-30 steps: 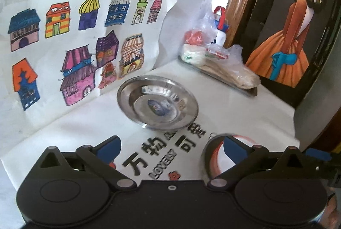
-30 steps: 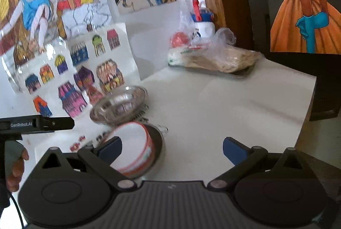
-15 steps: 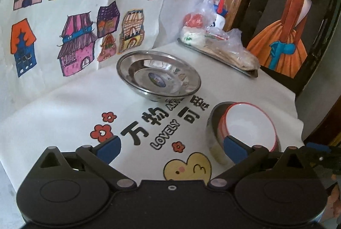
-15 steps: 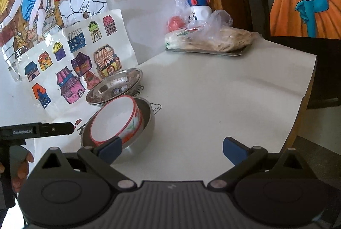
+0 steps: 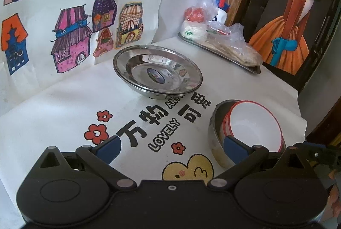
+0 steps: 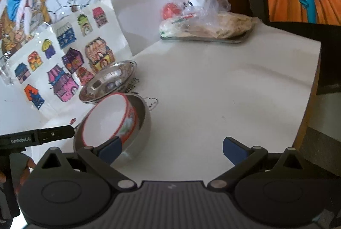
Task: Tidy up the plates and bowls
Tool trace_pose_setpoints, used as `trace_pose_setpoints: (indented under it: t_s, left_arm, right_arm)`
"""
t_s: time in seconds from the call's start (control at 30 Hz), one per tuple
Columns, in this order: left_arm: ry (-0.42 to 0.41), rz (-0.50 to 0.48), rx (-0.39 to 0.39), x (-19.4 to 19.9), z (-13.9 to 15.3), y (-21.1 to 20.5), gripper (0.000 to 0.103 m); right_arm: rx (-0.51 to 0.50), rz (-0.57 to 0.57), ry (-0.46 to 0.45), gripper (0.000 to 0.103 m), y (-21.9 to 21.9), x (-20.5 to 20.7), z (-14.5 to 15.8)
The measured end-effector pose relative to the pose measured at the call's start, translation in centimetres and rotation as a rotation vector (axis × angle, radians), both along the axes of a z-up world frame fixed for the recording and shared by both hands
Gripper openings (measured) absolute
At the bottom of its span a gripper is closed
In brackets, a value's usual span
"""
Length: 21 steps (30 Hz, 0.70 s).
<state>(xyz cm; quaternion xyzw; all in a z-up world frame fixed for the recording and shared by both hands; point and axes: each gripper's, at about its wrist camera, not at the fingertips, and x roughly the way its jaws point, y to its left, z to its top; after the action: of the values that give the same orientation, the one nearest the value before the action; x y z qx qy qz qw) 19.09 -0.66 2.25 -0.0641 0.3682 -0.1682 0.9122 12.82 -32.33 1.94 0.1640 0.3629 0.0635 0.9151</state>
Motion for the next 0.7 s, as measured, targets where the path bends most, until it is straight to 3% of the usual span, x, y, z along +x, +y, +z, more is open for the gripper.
trace_pose_setpoints:
  t_s: [0.7]
  left_arm:
    - [0.013, -0.021, 0.023, 1.3, -0.2, -0.9, 0.099]
  right_arm:
    - [0.012, 0.007, 0.051, 0.103, 0.1, 2.4, -0.5]
